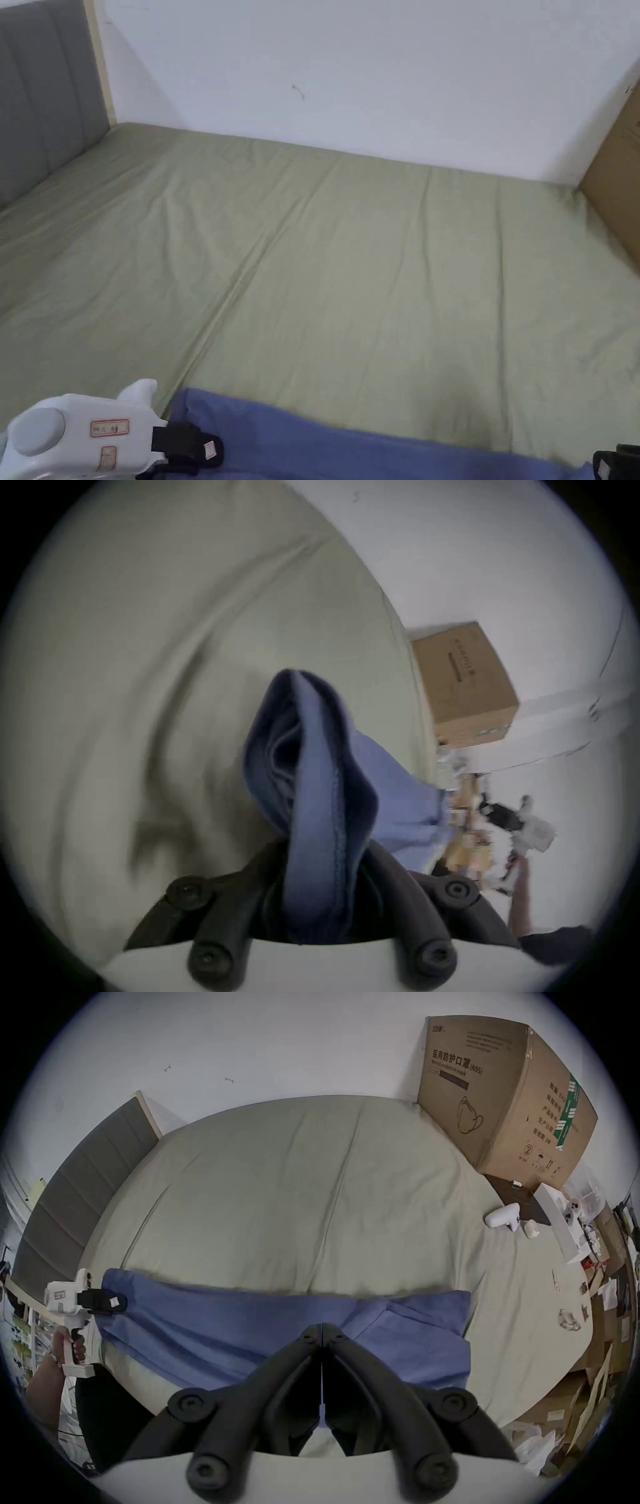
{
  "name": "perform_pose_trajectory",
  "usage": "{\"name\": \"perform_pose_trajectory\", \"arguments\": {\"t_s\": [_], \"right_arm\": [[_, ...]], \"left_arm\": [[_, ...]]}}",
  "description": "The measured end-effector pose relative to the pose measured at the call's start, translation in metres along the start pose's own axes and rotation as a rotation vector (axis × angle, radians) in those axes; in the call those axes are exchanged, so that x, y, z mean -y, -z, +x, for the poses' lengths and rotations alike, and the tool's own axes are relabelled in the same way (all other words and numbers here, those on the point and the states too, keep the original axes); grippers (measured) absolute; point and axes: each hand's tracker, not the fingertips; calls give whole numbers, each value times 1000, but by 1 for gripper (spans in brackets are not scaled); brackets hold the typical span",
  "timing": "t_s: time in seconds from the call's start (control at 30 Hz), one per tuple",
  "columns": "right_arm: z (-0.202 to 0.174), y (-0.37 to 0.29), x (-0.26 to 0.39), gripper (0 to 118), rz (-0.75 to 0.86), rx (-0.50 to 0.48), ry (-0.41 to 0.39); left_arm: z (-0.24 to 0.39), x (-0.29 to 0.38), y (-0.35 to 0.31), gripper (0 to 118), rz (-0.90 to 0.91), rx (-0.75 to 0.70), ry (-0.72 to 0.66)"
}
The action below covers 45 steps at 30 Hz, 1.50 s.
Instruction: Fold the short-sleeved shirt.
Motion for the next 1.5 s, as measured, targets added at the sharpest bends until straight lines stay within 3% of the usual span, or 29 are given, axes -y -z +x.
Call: {"name": "perform_pose_trajectory", "arguments": {"t_s": [0.03,0.13,0.2,0.27,0.43,0.53,0.6,0.7,0.73,0.83,0.9,0.93,0.97,1.03,1.1,1.2,1.33,1.5], "right_arm": [[0,-1,0,0,1,-5,-2],[1,-3,-1,0,12,-19,-13],[3,-5,0,0,24,-27,-11],[9,-2,3,0,30,-40,-6],[25,-5,11,0,41,-56,26],[31,-11,16,0,46,-61,38],[36,-14,20,0,47,-60,37],[43,-17,20,0,47,-46,42],[46,-18,21,0,48,-44,49],[58,-20,24,0,56,-40,67],[60,-20,25,0,61,-35,77],[60,-19,25,0,63,-36,81],[61,-19,25,0,67,-39,86],[62,-18,26,0,79,-45,104],[63,-16,25,0,86,-52,119],[59,-15,23,0,84,-61,119],[61,-16,25,0,82,-54,113],[63,-16,26,0,73,-41,110]], "left_arm": [[11,0,-10,2,24,-88,62],[30,0,-38,2,95,-544,365],[36,5,-42,2,82,-709,425],[45,6,-38,3,58,-655,409],[98,11,3,3,-13,-230,274],[138,24,48,6,-108,-85,248],[160,37,76,25,-132,-95,264],[173,49,108,105,-218,-17,269],[171,52,112,117,-245,43,247],[173,54,99,115,-224,166,201],[164,44,84,114,-181,135,231],[160,39,73,104,-146,75,256],[155,36,62,80,-115,22,276],[150,31,42,0,-2,-89,331],[142,32,40,0,33,-200,379],[137,43,59,0,-129,-70,328],[156,63,100,0,-224,-48,397],[177,89,143,0,-294,2,355]]}}
